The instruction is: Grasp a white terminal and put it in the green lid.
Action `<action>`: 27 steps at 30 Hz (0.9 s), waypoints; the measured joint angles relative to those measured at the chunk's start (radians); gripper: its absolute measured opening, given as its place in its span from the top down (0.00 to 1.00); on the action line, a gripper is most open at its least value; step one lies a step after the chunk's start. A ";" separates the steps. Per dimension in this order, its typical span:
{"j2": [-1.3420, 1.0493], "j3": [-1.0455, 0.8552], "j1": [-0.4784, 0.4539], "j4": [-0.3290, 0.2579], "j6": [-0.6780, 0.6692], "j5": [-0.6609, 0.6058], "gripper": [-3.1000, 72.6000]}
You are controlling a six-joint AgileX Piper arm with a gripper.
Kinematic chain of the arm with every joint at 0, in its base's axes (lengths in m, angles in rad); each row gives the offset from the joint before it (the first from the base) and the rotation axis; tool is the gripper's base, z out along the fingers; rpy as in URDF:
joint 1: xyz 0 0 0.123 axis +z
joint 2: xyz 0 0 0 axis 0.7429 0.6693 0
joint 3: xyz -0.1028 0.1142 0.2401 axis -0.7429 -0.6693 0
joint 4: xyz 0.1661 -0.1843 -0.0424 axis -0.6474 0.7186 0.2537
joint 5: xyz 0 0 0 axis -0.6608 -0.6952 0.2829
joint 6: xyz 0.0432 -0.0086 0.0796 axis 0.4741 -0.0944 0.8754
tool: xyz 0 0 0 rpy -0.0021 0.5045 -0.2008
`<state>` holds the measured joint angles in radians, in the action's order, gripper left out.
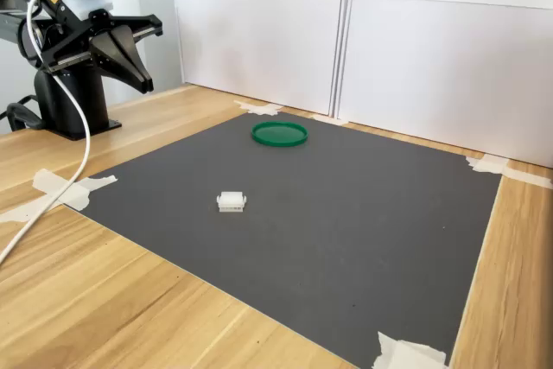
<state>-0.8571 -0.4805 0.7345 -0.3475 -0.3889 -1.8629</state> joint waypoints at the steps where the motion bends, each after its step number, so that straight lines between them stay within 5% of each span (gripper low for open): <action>1: 0.000 0.000 0.000 0.000 0.000 0.000 0.99; 16: 0.012 0.010 0.000 0.000 0.000 -0.016 0.99; 27: 0.294 0.259 -0.001 -0.002 0.000 -0.034 0.99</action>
<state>-0.5634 -0.2213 0.7336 -0.3495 -0.3889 -1.8970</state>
